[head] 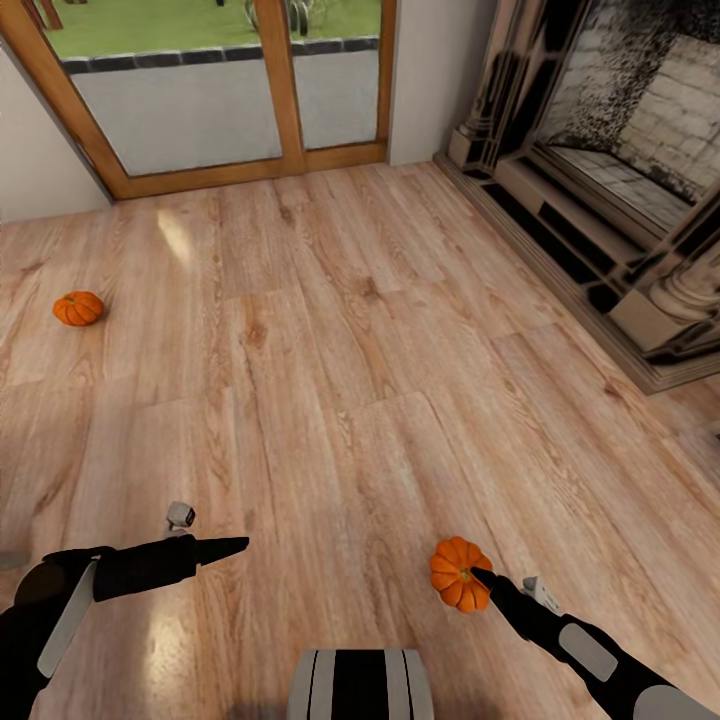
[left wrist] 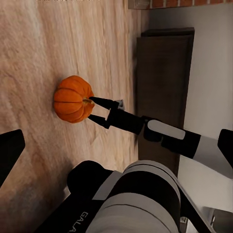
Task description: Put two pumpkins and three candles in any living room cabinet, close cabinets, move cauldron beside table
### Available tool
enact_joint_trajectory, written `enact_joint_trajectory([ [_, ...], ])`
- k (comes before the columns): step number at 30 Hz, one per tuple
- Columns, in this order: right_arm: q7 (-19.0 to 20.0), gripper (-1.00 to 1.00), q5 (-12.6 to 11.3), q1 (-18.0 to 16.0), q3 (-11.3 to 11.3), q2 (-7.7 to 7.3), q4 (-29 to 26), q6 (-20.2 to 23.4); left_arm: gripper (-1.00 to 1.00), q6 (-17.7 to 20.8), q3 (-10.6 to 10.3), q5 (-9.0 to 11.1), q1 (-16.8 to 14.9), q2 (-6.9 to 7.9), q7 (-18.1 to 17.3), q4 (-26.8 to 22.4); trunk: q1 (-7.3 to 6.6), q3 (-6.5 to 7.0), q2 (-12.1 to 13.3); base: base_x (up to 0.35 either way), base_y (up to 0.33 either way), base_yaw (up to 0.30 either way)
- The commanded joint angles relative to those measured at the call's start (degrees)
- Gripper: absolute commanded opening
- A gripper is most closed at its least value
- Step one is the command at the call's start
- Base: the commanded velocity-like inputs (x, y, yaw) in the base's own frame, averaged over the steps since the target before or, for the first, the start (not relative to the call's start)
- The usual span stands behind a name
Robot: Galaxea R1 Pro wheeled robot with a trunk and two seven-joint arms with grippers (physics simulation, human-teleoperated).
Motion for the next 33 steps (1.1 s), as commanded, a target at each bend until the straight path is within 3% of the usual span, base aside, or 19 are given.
enact_joint_trajectory([
  [1,-1.2,1.00,0.2,0.1,1.4,-0.04,0.2,0.0,1.00,0.5,0.0,0.2,0.0,0.02,-0.1,0.0,0.01,-0.04,0.0,0.000,0.048,0.000],
  [23,-1.2,1.00,0.3,0.1,1.4,-0.04,0.1,-0.1,1.00,0.5,0.0,0.2,0.0,0.03,-0.1,0.0,0.01,-0.04,0.0,0.000,0.023,0.000],
  [24,-1.2,-1.00,0.3,0.1,1.4,-0.04,0.1,-0.1,1.00,0.5,0.0,0.2,0.0,0.03,-0.1,0.0,0.01,-0.04,0.0,0.000,0.000,0.000],
  [33,-1.2,-1.00,0.3,0.1,1.4,-0.04,0.1,-0.6,1.00,0.5,0.0,0.2,0.0,0.03,-0.1,-0.1,0.01,-0.04,0.0,0.000,0.000,0.000],
])
